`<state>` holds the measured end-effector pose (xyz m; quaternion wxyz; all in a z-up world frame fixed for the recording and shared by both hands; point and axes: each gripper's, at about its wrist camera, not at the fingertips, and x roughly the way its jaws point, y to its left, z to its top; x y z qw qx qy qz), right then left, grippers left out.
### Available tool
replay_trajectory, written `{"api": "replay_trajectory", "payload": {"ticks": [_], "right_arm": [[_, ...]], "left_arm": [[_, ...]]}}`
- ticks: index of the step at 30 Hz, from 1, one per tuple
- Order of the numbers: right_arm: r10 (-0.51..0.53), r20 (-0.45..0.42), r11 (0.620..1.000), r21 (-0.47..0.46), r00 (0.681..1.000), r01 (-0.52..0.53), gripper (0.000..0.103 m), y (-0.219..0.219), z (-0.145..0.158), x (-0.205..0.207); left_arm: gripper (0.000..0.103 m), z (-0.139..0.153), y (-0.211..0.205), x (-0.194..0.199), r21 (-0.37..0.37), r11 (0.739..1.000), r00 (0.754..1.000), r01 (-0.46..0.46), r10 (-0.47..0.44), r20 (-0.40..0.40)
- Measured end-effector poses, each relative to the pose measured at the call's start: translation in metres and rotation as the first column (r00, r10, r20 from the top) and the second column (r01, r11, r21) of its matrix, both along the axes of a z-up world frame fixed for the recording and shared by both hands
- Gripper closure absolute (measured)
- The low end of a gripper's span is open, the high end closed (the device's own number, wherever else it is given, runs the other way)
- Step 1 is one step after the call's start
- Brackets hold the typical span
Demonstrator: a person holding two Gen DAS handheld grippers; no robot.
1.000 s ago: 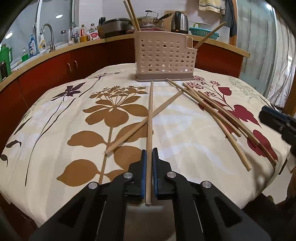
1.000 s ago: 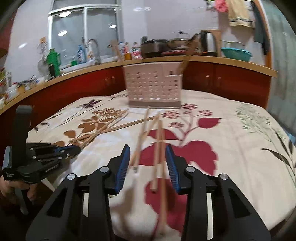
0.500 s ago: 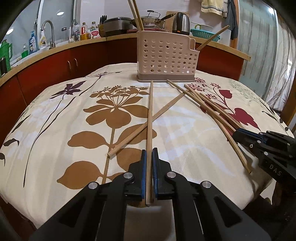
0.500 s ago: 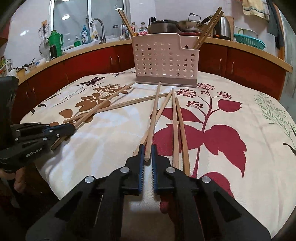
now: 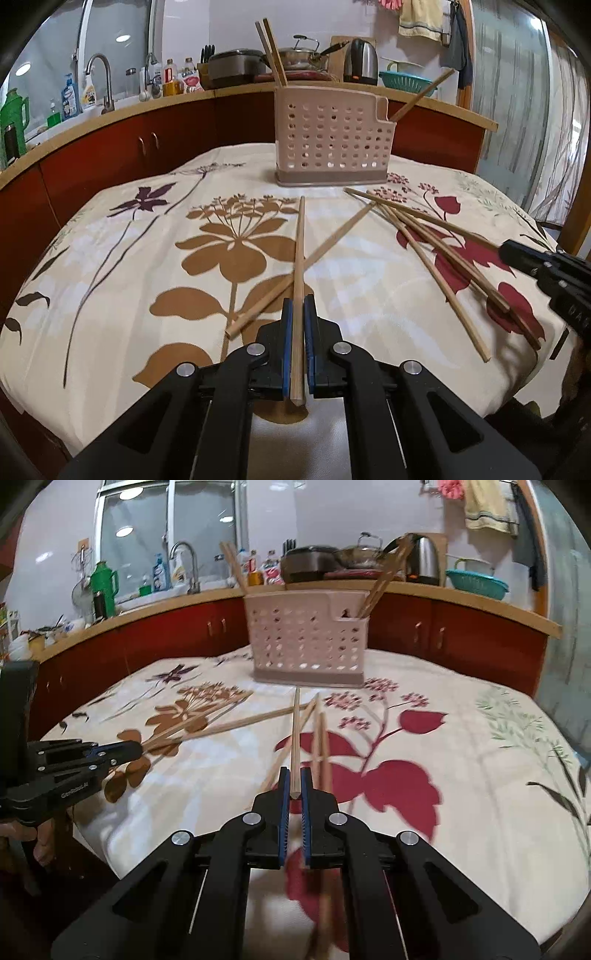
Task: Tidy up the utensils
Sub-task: 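Lift both held chopsticks up above the pink holder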
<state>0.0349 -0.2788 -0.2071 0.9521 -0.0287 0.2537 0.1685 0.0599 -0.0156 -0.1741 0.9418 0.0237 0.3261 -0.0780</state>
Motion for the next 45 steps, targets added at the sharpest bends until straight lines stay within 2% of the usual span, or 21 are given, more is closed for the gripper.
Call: {"api": "replay_trajectory", "payload": {"ticks": [9, 23, 33, 45], "right_arm": [[-0.066, 0.070, 0.998, 0.015, 0.995, 0.065, 0.097, -0.026, 0.031, -0.014], [-0.086, 0.152, 0.996, 0.032, 0.985, 0.082, 0.097, -0.037, 0.068, -0.032], [-0.097, 0.172, 0.995, 0.031, 0.980, 0.094, 0.097, -0.039, 0.082, -0.037], [-0.100, 0.171, 0.995, 0.033, 0.980, 0.095, 0.097, -0.040, 0.107, -0.039]], "left_arm": [[0.096, 0.022, 0.003, -0.009, 0.010, 1.000, 0.998, -0.006, 0.005, 0.058], [0.096, 0.064, 0.005, -0.023, -0.005, 1.000, 0.986, 0.003, -0.002, 0.164], [0.096, 0.087, 0.011, -0.032, -0.020, 1.000, 0.977, -0.002, 0.006, 0.212], [0.096, 0.106, 0.022, -0.036, -0.055, 0.998, 0.974, -0.010, 0.022, 0.225]]}}
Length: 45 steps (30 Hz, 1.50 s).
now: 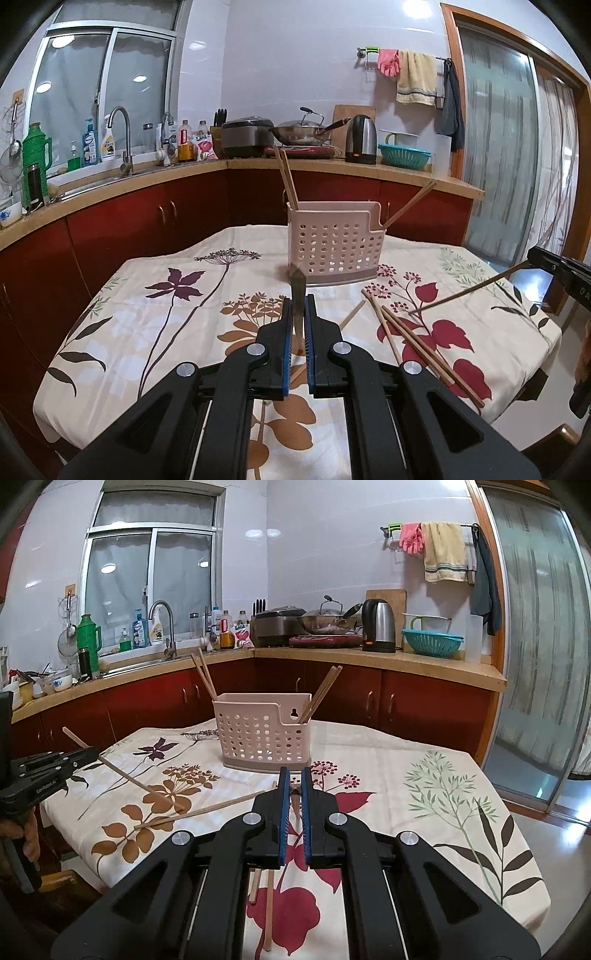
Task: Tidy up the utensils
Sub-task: 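Lift both held chopsticks up above the pink holder, then lower both chopsticks into the pink holder and open both grippers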
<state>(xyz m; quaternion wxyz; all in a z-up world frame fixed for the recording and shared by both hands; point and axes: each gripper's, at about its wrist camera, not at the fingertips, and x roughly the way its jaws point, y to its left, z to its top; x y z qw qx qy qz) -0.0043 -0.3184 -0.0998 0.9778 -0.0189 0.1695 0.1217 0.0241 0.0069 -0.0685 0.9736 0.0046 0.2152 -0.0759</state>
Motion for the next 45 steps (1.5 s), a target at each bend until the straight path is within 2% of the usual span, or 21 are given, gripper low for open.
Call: {"api": "replay_trajectory", "payload": {"ticks": [11, 24, 33, 39, 45], "right_arm": [[0.000, -0.028, 1.000, 0.000, 1.000, 0.000, 0.097, -0.002, 0.015, 0.010], [0.006, 0.019, 0.999, 0.044, 1.000, -0.007, 0.096, -0.004, 0.033, 0.054], [0.015, 0.029, 0.999, 0.038, 0.999, -0.016, 0.097, 0.006, 0.025, 0.081], [0.013, 0.056, 0.999, 0.040, 0.998, -0.015, 0.097, 0.009, 0.031, 0.082], [0.033, 0.096, 0.998, 0.058, 0.995, -0.038, 0.097, 0.008, 0.055, 0.084]], "left_arm": [[0.096, 0.014, 0.010, 0.004, -0.010, 1.000, 1.000, -0.017, 0.017, -0.003], [0.096, 0.018, 0.012, 0.028, -0.022, 1.000, 1.000, -0.015, 0.015, -0.024], [0.096, 0.022, 0.009, 0.047, -0.021, 1.000, 1.000, -0.005, 0.005, -0.016], [0.096, 0.032, 0.006, 0.056, -0.021, 1.000, 1.000, 0.007, -0.007, 0.010], [0.096, 0.056, 0.000, 0.068, -0.043, 0.998, 0.997, 0.053, -0.051, 0.055]]}}
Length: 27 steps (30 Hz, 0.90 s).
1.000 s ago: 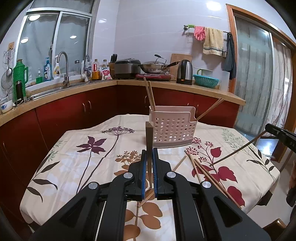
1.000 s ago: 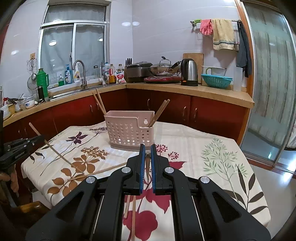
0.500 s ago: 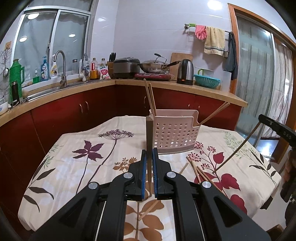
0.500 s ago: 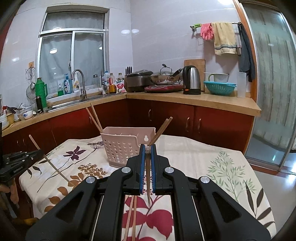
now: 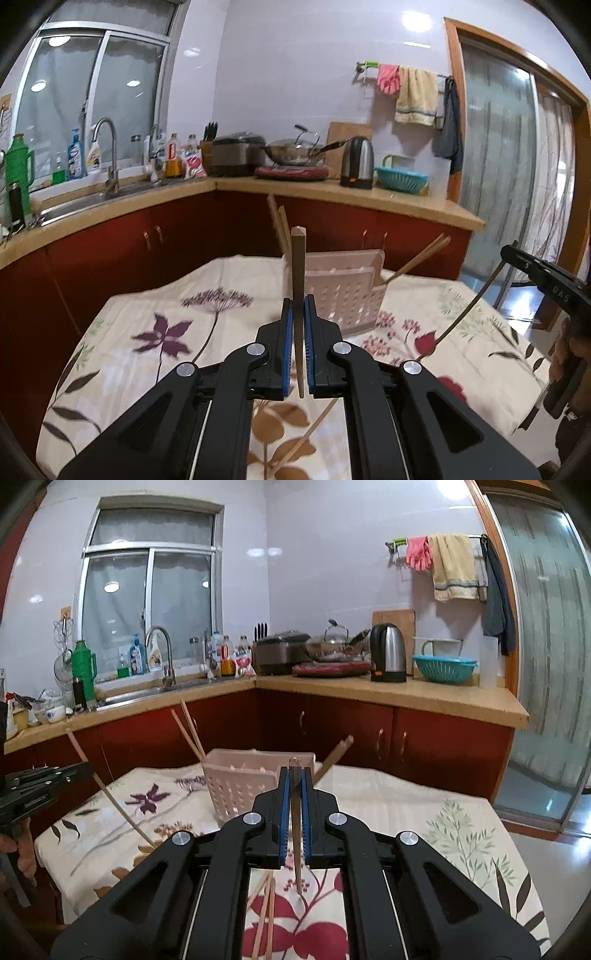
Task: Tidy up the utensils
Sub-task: 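Lower both chopsticks into the pink holder and open both grippers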
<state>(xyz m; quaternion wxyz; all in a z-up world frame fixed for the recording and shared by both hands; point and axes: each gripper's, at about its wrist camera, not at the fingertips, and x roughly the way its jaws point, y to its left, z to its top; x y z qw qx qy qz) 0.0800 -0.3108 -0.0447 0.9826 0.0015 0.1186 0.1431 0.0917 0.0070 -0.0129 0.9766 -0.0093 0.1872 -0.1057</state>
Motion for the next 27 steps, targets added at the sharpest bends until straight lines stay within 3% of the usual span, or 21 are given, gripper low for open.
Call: {"api": "replay_trajectory", "payload": {"ticks": [15, 22, 27], "right_arm": [[0.057, 0.202, 0.998, 0.014, 0.978, -0.061, 0.097, 0.006, 0.078, 0.033], [0.054, 0.209, 0.998, 0.023, 0.977, -0.060, 0.097, 0.010, 0.077, 0.073], [0.062, 0.162, 0.997, 0.037, 0.985, -0.069, 0.097, 0.016, 0.054, 0.105]], "left_arm": [[0.096, 0.076, -0.025, 0.043, 0.007, 0.998, 0.976, 0.070, -0.070, 0.208], [0.096, 0.075, -0.036, 0.075, 0.041, 0.999, 0.963, 0.025, -0.035, 0.267], [0.096, 0.053, -0.039, 0.100, 0.023, 1.000, 0.973, 0.014, -0.019, 0.231]]}}
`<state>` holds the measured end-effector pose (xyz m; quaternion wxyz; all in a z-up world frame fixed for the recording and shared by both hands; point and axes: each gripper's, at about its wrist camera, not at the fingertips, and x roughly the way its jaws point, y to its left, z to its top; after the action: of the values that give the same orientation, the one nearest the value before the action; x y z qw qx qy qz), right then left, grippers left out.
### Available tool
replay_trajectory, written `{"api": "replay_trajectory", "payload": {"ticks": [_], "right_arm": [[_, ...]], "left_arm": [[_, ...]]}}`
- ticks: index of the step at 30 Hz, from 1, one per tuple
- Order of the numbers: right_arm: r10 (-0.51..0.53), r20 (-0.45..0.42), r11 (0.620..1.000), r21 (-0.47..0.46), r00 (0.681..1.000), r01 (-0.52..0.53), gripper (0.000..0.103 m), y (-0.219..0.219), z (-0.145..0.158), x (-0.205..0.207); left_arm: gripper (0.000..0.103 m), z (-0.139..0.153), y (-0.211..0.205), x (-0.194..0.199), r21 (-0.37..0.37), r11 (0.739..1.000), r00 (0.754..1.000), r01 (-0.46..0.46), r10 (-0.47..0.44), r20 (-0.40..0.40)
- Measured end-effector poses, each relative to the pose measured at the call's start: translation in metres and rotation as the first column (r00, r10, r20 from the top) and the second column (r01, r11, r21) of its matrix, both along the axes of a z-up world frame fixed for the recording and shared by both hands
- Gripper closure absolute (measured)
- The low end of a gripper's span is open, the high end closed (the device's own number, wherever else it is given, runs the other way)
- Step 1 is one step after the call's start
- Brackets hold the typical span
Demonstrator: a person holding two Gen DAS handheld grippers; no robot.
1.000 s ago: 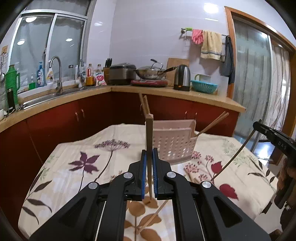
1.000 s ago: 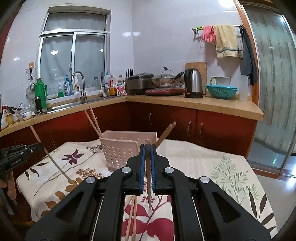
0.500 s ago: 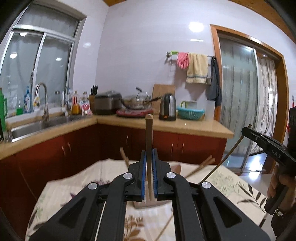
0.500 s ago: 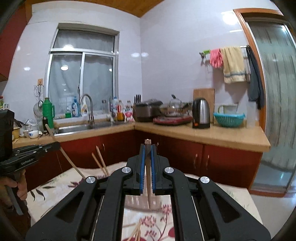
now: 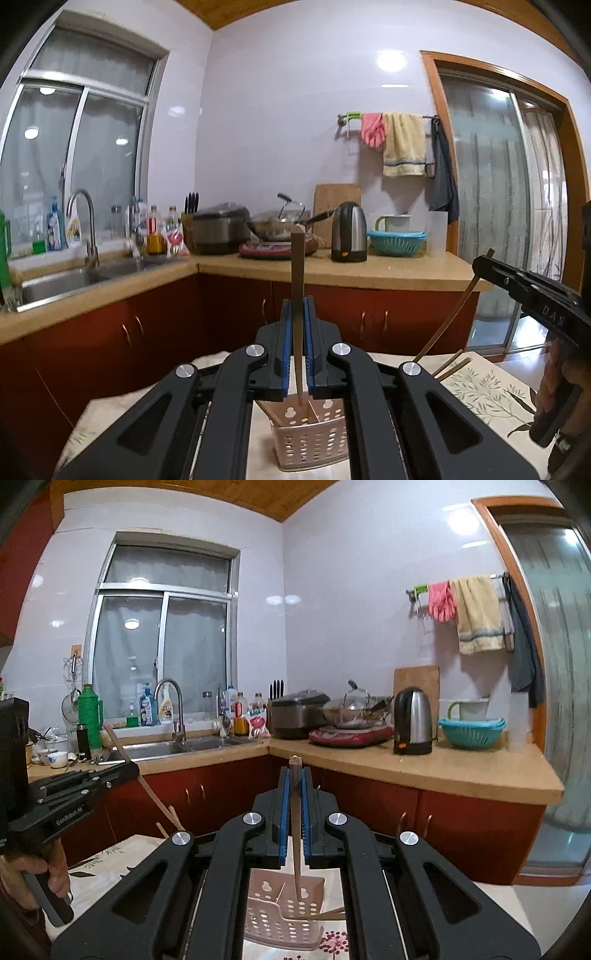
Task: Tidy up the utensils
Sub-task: 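Lower both chopsticks into the pink holder and open both grippers, then close the right gripper on a wooden chopstick while the left tool moves over the table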
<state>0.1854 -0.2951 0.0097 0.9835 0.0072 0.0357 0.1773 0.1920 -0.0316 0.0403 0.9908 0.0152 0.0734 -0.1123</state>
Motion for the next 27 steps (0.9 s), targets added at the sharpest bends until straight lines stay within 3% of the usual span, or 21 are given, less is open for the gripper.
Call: {"api": "replay_trajectory", "payload": {"ticks": [12, 14, 17, 20, 22, 27], "right_arm": [[-0.008, -0.137, 1.000, -0.023, 0.991, 0.005, 0.096, 0.013, -0.064, 0.042], [-0.008, -0.146, 1.000, -0.018, 0.989, 0.005, 0.092, 0.013, -0.067, 0.042], [-0.017, -0.137, 1.000, -0.012, 0.990, 0.015, 0.075, 0.011, -0.064, 0.035], [-0.024, -0.118, 1.000, -0.012, 0.993, 0.023, 0.072, 0.009, -0.058, 0.023], [-0.029, -0.104, 1.000, -0.008, 0.994, 0.028, 0.061, 0.006, -0.053, 0.010], [-0.043, -0.094, 0.999, -0.027, 0.995, 0.040, 0.059, 0.001, -0.053, -0.026]], "left_arm": [[0.096, -0.062, -0.006, 0.037, -0.017, 1.000, 0.990, 0.012, -0.014, -0.137], [0.085, -0.068, -0.005, 0.038, -0.019, 1.000, 0.987, 0.004, -0.007, -0.159], [0.060, -0.071, -0.001, 0.034, -0.030, 1.000, 0.984, -0.007, 0.002, -0.176], [0.053, -0.074, 0.000, 0.027, -0.027, 1.000, 0.982, -0.012, 0.006, -0.189], [0.052, -0.075, 0.001, 0.020, -0.018, 1.000, 0.979, -0.019, 0.015, -0.203], [0.050, -0.079, 0.001, -0.002, -0.013, 1.000, 0.975, -0.028, 0.025, -0.222]]}}
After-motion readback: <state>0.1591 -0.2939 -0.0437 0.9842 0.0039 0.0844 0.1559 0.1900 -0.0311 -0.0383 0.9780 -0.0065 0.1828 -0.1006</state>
